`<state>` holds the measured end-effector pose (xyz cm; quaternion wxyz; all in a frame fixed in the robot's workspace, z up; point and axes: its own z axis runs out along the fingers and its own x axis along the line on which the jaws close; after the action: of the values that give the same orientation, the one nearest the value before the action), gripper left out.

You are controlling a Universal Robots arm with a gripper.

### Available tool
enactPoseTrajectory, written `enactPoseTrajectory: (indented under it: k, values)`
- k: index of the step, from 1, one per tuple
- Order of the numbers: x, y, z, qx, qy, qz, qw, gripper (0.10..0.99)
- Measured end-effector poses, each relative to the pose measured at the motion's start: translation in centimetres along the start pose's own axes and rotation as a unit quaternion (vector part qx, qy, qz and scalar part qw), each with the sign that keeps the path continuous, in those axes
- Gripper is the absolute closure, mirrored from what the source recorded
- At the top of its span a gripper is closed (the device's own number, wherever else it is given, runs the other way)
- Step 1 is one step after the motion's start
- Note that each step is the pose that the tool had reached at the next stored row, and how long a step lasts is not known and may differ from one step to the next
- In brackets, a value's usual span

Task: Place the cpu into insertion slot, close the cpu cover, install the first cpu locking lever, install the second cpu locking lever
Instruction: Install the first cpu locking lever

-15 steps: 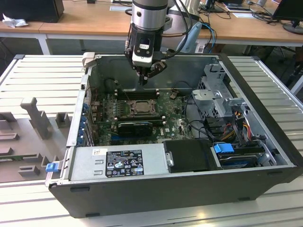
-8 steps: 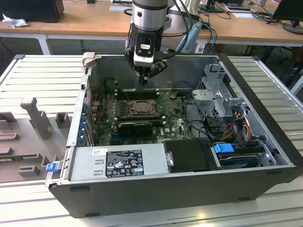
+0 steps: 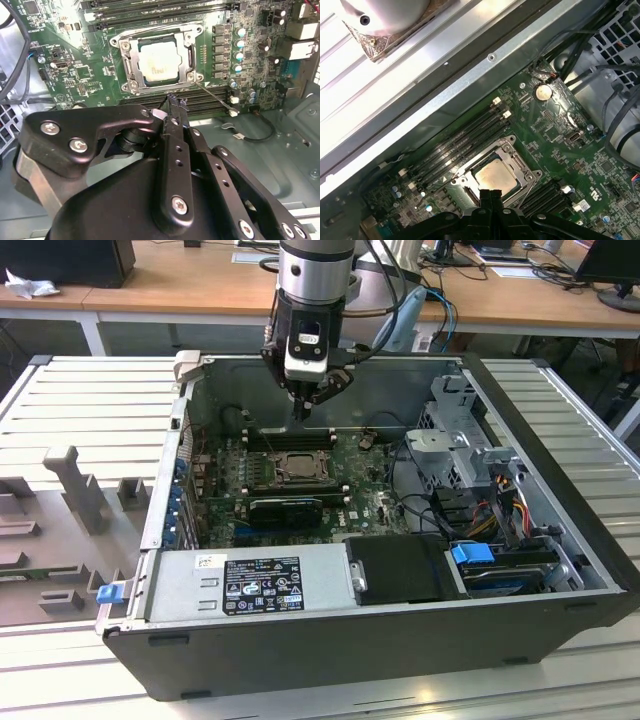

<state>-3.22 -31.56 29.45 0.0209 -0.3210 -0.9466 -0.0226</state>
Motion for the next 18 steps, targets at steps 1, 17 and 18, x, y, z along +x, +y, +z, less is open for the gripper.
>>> enactPoseTrajectory:
  k: [1,17,18]
  values:
    - [0.0,0.0,0.0,0.0002,0.0001,-0.003,1.0,0.98]
    - [0.0,0.0,0.0,0.0023,0.0012,-0.042,0.9991,0.98]
    - [0.0,0.0,0.0,0.0024,0.0013,-0.044,0.999,0.98]
